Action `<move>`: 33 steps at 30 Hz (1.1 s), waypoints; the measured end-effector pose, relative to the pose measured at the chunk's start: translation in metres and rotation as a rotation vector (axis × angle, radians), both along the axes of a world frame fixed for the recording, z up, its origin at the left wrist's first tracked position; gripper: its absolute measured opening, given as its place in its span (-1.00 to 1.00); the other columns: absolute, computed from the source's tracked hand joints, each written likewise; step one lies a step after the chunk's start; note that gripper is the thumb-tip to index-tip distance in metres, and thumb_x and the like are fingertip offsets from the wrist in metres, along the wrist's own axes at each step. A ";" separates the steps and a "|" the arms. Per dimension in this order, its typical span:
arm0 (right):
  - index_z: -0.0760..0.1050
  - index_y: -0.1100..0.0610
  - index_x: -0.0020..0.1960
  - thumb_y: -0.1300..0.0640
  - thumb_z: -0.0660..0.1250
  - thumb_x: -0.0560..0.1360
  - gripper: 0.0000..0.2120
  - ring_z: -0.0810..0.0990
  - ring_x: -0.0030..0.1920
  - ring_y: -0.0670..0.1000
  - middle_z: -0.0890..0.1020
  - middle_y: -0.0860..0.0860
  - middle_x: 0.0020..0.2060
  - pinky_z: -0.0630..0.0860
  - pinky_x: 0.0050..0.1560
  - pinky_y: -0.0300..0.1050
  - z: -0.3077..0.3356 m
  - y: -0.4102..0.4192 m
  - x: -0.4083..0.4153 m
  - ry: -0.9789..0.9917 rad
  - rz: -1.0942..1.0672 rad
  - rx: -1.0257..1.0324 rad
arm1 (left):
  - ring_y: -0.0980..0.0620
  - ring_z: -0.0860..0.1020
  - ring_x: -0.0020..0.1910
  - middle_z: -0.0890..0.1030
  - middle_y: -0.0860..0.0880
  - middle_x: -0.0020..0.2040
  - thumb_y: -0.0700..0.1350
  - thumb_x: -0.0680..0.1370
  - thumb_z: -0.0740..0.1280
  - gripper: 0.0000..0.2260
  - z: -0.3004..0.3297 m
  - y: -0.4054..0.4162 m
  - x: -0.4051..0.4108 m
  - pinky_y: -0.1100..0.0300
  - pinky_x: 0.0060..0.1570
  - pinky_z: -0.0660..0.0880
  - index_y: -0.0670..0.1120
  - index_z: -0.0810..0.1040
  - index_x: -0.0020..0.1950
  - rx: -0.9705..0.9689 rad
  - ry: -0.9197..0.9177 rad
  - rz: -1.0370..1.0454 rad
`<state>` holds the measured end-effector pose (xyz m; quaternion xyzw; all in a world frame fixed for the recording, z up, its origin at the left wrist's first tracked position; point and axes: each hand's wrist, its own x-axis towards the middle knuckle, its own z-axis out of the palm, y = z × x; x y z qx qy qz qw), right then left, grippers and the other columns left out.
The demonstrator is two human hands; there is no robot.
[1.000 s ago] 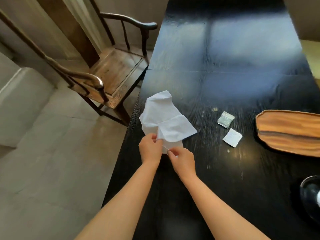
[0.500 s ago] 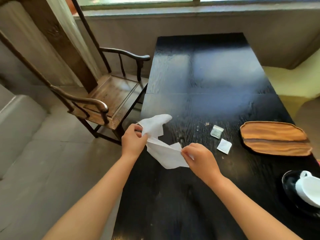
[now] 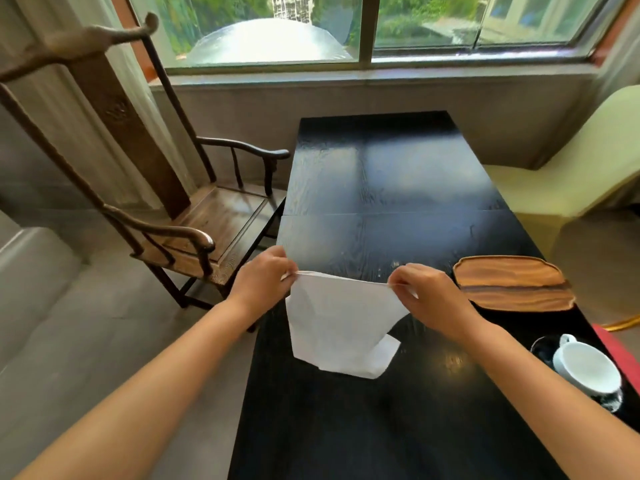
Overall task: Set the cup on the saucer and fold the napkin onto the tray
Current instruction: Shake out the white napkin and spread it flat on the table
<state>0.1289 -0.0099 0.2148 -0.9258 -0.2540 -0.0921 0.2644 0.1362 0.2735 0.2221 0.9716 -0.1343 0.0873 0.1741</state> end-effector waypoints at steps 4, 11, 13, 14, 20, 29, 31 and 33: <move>0.60 0.24 -0.14 0.36 0.32 0.43 -0.90 0.57 -0.23 0.15 0.62 0.13 -0.23 0.55 -0.20 0.04 0.011 -0.007 0.011 0.024 -0.054 0.016 | -0.10 0.54 -0.32 0.55 -0.06 -0.29 -0.25 0.35 0.43 -0.95 0.019 0.007 0.014 0.16 -0.43 0.41 -0.17 0.60 -0.31 0.227 -0.175 -0.048; 0.63 0.23 -0.20 0.33 0.42 0.38 -0.96 0.57 -0.27 0.10 0.63 0.15 -0.29 0.47 -0.21 -0.09 0.056 -0.025 0.016 -0.011 -0.078 -0.001 | 0.12 0.59 -0.15 0.64 0.05 -0.15 -0.14 0.48 0.39 -0.91 0.052 0.025 0.016 0.20 -0.05 0.57 -0.05 0.64 -0.03 -0.027 0.218 -0.155; 0.63 0.24 -0.18 0.29 0.42 0.39 -0.98 0.57 -0.25 0.09 0.64 0.15 -0.27 0.46 -0.18 -0.10 0.066 -0.027 0.020 0.000 -0.075 -0.068 | 0.13 0.59 -0.17 0.64 0.06 -0.16 -0.15 0.49 0.38 -0.90 0.061 0.027 0.017 0.27 -0.07 0.55 -0.06 0.65 -0.03 0.064 0.276 -0.166; 0.63 0.25 -0.18 0.29 0.41 0.40 -0.97 0.58 -0.24 0.11 0.65 0.16 -0.26 0.44 -0.18 -0.10 0.070 -0.027 0.025 -0.019 -0.083 -0.087 | 0.12 0.60 -0.19 0.65 0.05 -0.16 -0.16 0.50 0.36 -0.90 0.065 0.029 0.021 0.26 -0.08 0.55 -0.08 0.66 -0.03 0.127 0.290 -0.161; 0.60 0.27 -0.23 0.32 0.35 0.39 -0.93 0.55 -0.27 0.24 0.59 0.21 -0.31 0.45 -0.25 -0.04 0.111 -0.017 0.066 -0.255 -0.197 -0.061 | 0.05 0.59 -0.13 0.68 -0.07 -0.11 -0.22 0.49 0.35 -0.87 0.109 0.038 0.055 0.30 -0.10 0.38 -0.16 0.68 -0.04 0.063 0.077 -0.022; 0.59 0.26 -0.16 0.31 0.30 0.44 -0.91 0.54 -0.24 0.13 0.60 0.19 -0.26 0.35 -0.19 -0.18 0.184 -0.035 0.066 -0.631 -0.282 0.019 | -0.10 0.63 -0.03 0.67 -0.13 0.01 -0.26 0.56 0.24 -0.78 0.179 0.031 0.034 0.18 -0.01 0.46 -0.15 0.61 0.14 -0.002 -0.406 -0.169; 0.59 0.26 -0.14 0.31 0.29 0.46 -0.90 0.55 -0.24 0.11 0.60 0.19 -0.24 0.39 -0.19 -0.16 0.176 -0.039 0.051 -0.668 -0.239 0.039 | -0.14 0.64 -0.03 0.67 -0.18 0.01 -0.28 0.55 0.26 -0.79 0.170 0.032 0.017 0.17 0.02 0.44 -0.19 0.60 0.15 0.010 -0.478 -0.169; 0.59 0.27 -0.13 0.33 0.29 0.46 -0.90 0.54 -0.24 0.12 0.59 0.20 -0.23 0.44 -0.18 -0.10 0.161 -0.042 0.033 -0.672 -0.189 0.061 | -0.14 0.65 -0.07 0.68 -0.18 -0.03 -0.24 0.55 0.27 -0.81 0.152 0.034 0.000 0.16 0.01 0.46 -0.20 0.62 0.11 0.048 -0.521 -0.187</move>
